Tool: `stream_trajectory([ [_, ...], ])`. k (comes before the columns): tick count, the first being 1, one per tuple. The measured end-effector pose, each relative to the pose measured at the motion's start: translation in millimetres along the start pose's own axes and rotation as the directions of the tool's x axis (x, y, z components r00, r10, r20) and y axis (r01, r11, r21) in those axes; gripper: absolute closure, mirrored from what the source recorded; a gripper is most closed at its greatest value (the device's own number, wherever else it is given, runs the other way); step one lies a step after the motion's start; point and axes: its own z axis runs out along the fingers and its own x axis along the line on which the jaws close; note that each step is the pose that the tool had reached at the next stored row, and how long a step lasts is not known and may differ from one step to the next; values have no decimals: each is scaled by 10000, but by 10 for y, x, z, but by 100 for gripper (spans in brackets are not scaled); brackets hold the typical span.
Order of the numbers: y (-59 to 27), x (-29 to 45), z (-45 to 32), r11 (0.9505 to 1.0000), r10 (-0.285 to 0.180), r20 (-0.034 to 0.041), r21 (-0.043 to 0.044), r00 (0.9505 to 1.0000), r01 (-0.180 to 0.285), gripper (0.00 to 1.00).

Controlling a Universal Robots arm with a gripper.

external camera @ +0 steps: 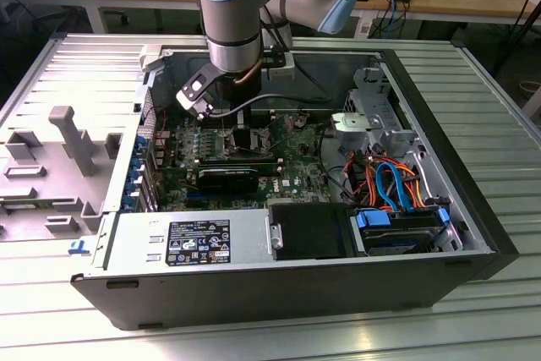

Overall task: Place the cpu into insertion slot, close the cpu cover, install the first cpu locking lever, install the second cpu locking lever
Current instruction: 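Place the cpu into insertion slot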

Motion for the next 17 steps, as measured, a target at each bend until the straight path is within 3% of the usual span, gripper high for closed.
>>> stream_trajectory([
  [13,-1,5,17,10000,1,-1,0,10000,-1,46],
  [17,-1,6,17,10000,0,-1,-1,10000,0,38],
])
